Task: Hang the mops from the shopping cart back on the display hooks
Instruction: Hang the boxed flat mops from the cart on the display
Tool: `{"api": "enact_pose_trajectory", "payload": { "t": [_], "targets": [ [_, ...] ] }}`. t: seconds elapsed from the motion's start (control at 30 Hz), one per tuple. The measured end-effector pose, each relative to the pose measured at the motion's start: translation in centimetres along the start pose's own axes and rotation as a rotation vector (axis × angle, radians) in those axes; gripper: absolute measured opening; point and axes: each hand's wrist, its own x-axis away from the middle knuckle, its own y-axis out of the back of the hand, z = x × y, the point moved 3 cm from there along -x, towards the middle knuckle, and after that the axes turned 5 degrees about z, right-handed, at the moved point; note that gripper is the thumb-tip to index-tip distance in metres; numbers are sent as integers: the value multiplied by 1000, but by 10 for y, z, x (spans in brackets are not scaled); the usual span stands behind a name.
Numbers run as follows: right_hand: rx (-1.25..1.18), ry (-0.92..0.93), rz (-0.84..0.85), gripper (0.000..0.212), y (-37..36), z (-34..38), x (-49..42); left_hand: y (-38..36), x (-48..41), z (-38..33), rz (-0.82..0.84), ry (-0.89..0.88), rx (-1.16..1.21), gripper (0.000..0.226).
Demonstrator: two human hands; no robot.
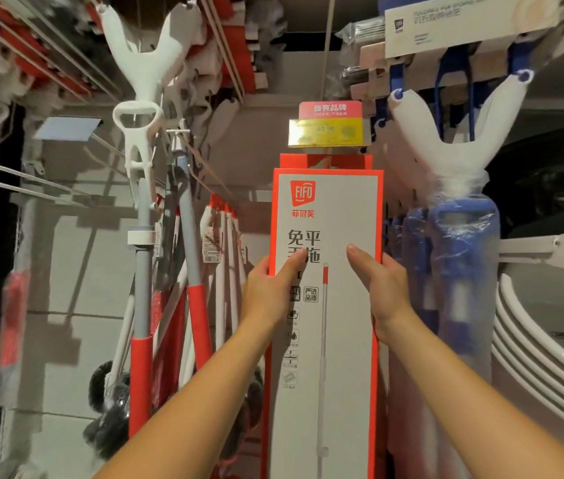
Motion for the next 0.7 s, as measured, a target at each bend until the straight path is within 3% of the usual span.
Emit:
{"api": "enact_pose_trajectory", "payload": {
  "t": [0.13,0.3,0.47,0.6,0.7],
  "targets": [
    [17,3,4,33,3,-14,-9,1,-13,17,8,4,-66,41],
    [83,9,-19,29,6,-30,-21,3,-25,36,7,6,-71,11],
    [148,39,-25,27,9,-39,-26,4,-34,47,-10,-81,-180,53],
    [184,65,-47,24,12,-46,-23,5,-34,51,-23,-95,-204,56],
    [187,69,-64,22,14,-49,-20,3,-29,53,-16,-97,-231,46]
  ]
}}
